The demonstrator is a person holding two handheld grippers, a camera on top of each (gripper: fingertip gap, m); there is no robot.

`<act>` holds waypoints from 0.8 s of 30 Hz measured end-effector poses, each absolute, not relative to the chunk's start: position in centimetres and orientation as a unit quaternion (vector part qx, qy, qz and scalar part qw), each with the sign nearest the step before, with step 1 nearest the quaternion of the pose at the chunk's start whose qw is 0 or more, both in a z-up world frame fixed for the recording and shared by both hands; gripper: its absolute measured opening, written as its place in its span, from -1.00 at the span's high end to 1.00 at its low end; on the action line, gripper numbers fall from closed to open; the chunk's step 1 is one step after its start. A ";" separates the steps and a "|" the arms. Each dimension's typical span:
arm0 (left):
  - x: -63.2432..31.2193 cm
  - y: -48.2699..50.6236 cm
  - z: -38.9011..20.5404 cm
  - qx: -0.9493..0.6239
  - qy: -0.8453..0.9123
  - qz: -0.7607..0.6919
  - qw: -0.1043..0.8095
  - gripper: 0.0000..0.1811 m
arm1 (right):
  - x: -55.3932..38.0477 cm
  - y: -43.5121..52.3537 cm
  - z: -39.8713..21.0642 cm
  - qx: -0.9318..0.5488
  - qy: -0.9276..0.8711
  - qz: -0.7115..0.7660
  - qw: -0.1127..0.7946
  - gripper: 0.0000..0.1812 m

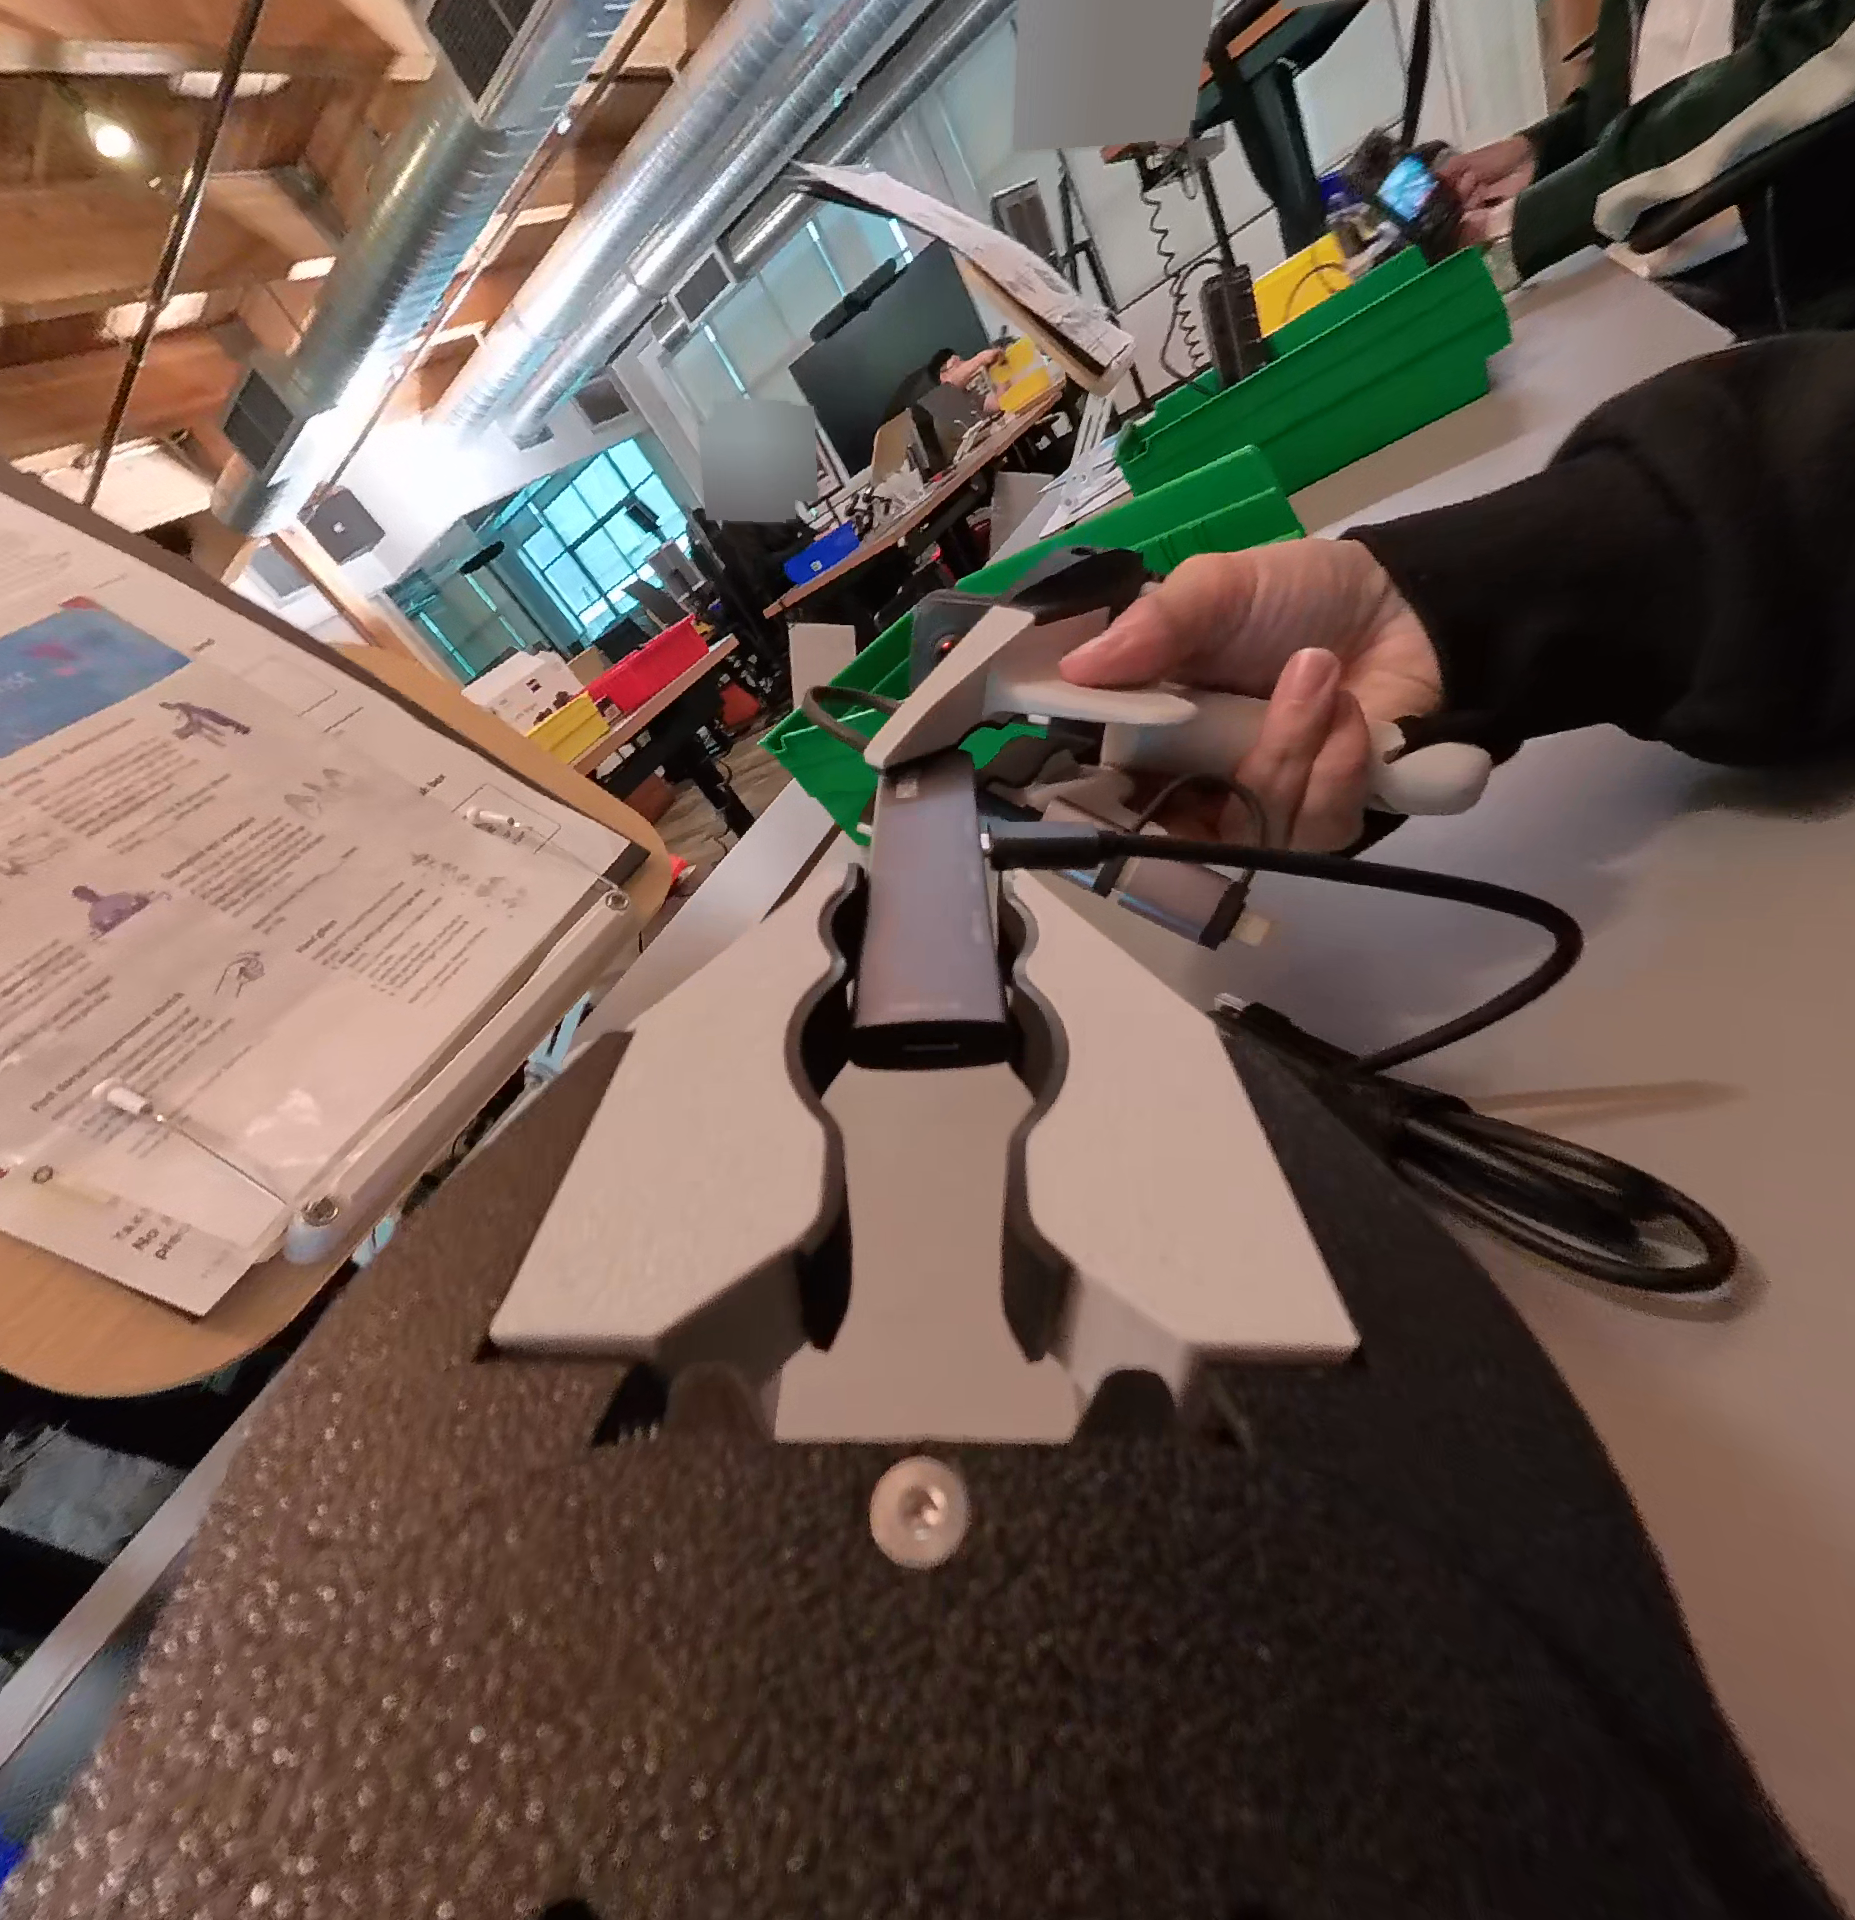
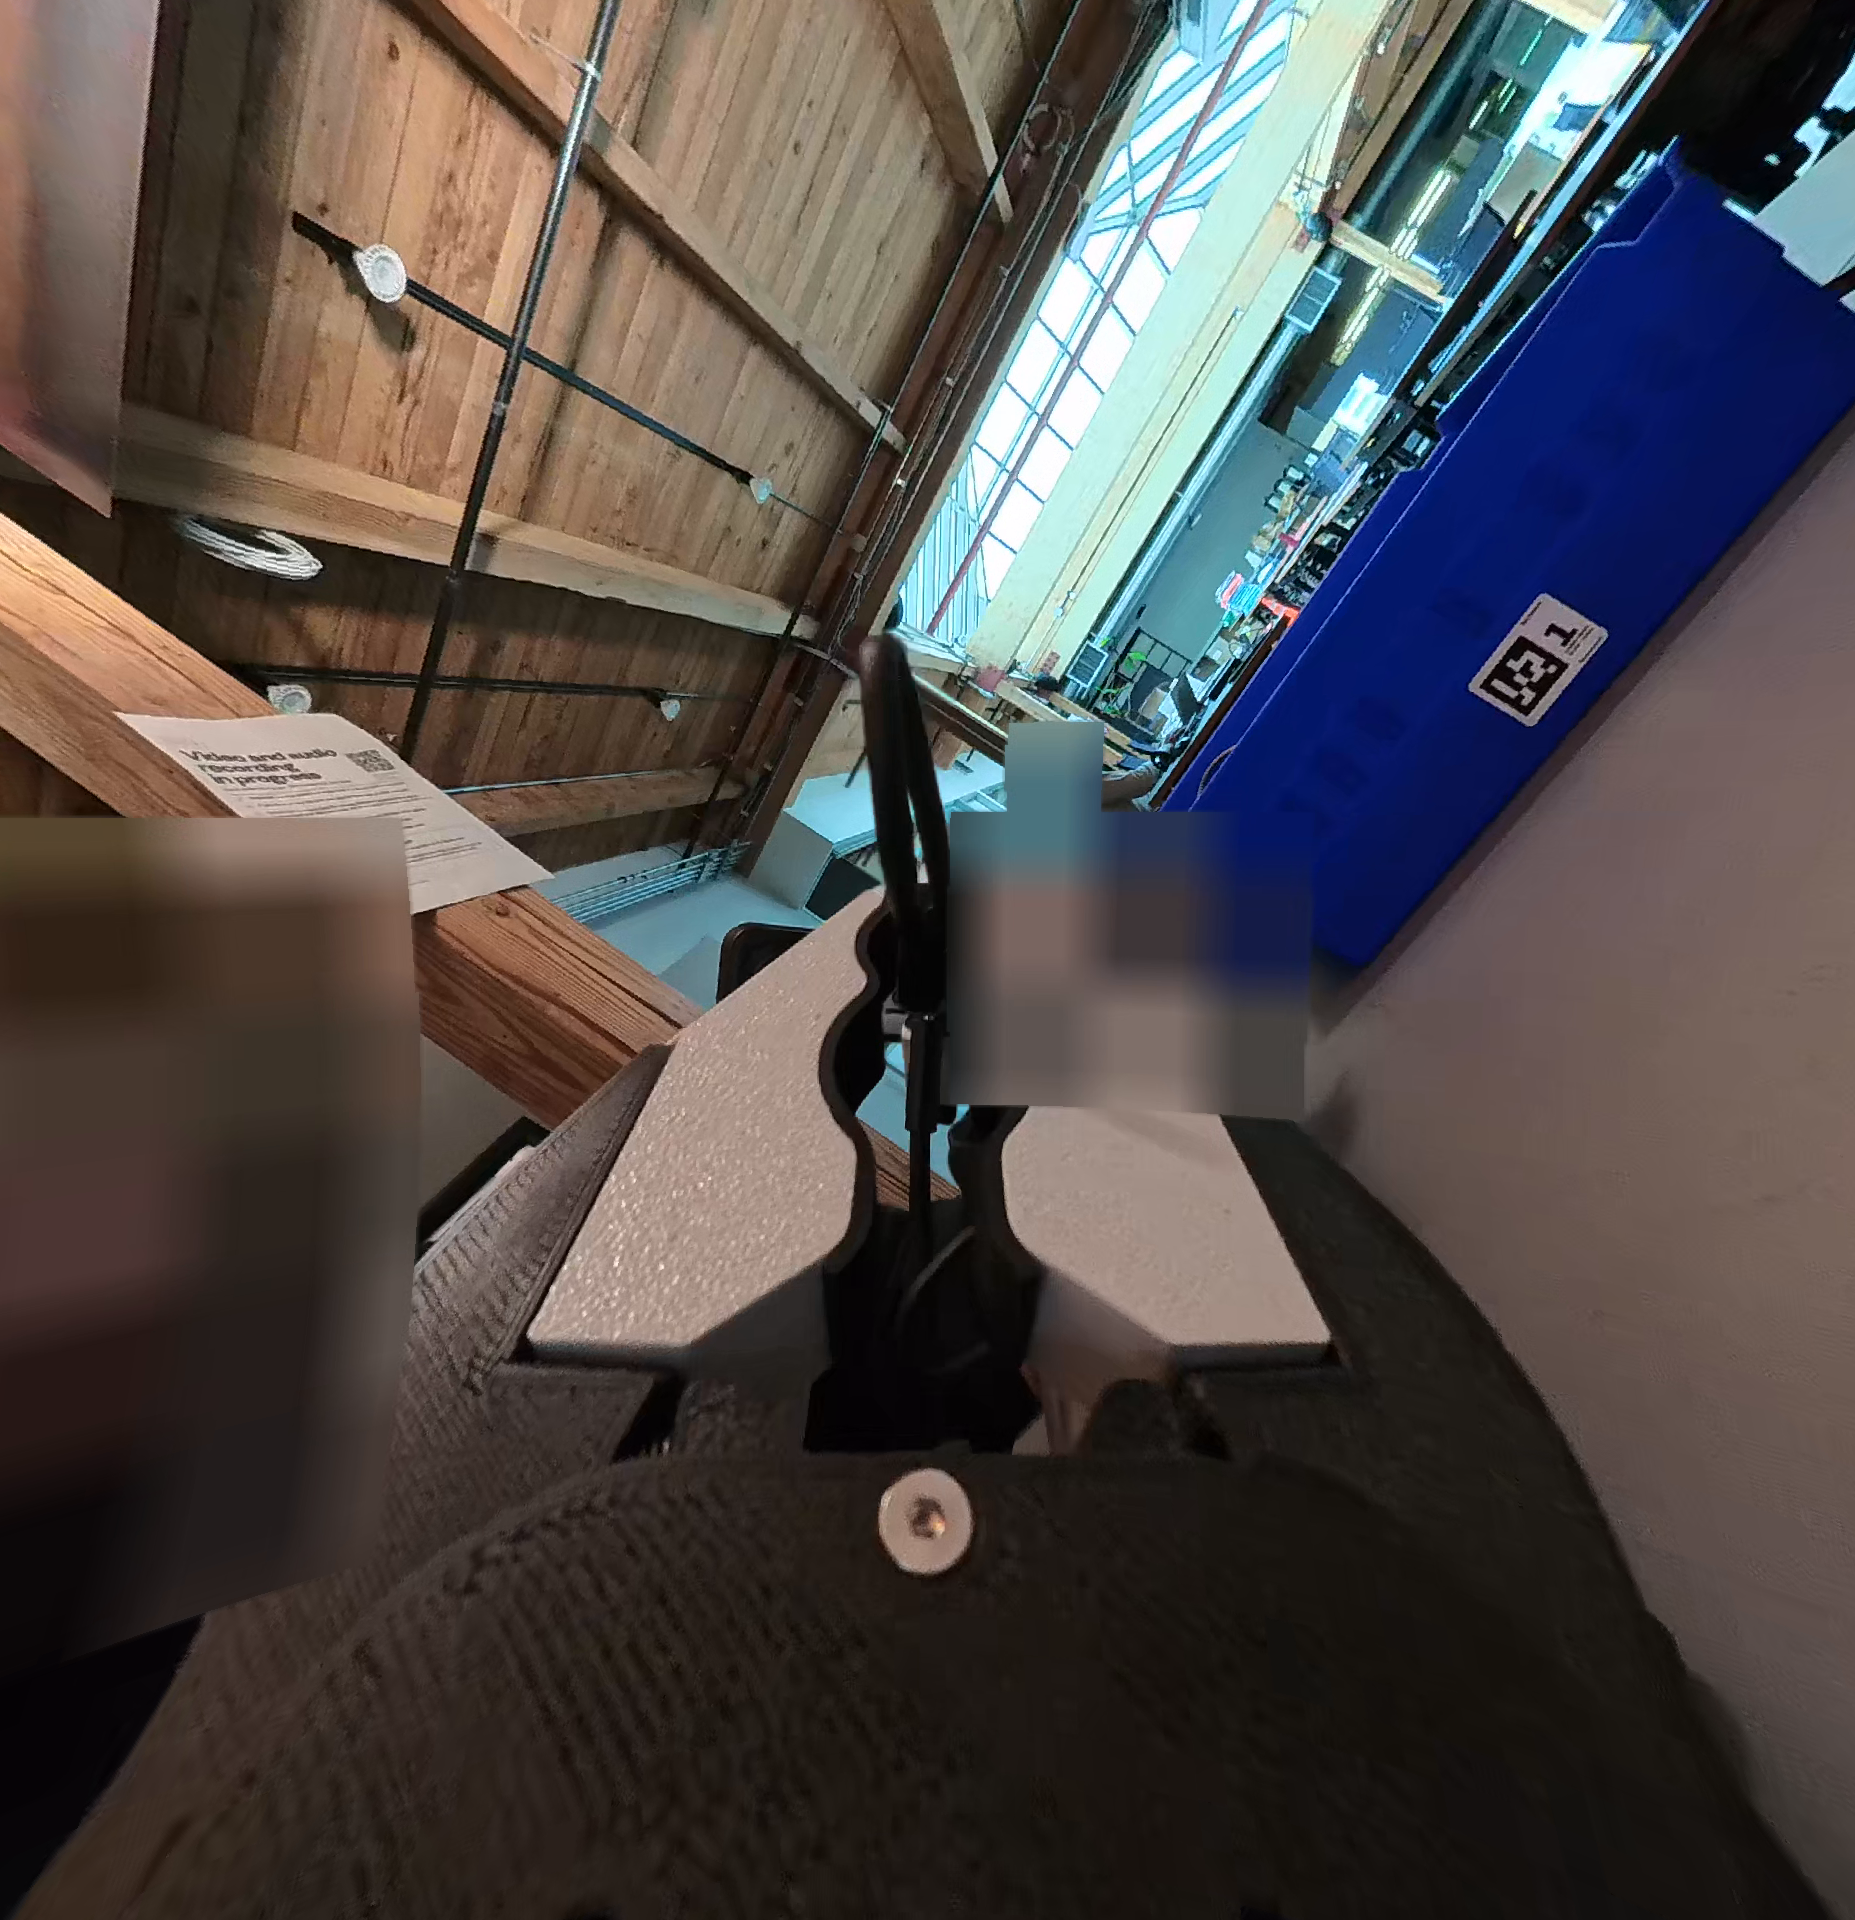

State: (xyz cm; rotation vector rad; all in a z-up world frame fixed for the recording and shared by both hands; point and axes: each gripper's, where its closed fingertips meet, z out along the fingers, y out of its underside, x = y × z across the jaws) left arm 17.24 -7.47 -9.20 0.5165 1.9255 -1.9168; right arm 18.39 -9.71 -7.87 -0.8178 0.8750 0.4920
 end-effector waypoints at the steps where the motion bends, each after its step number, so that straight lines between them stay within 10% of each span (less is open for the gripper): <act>1: 17.4 -7.6 -9.2 0.179 0.686 -0.680 0.189 0.75 | 18.4 -9.8 -7.9 -0.379 0.408 0.228 0.798 0.90; 10: 18.7 -9.0 -10.2 0.106 0.713 -0.666 0.190 0.76 | 19.6 -11.4 -7.6 -0.363 0.423 0.155 0.815 0.88; 20: 23.6 -7.1 -9.9 -0.009 0.715 -0.650 0.259 0.75 | 21.1 -10.3 -10.2 -0.578 0.419 -0.177 0.678 -0.03; 24: 24.9 -6.4 -10.0 -0.038 0.712 -0.645 0.274 0.75 | 21.0 -9.8 -9.3 -0.627 0.348 -0.323 0.618 0.02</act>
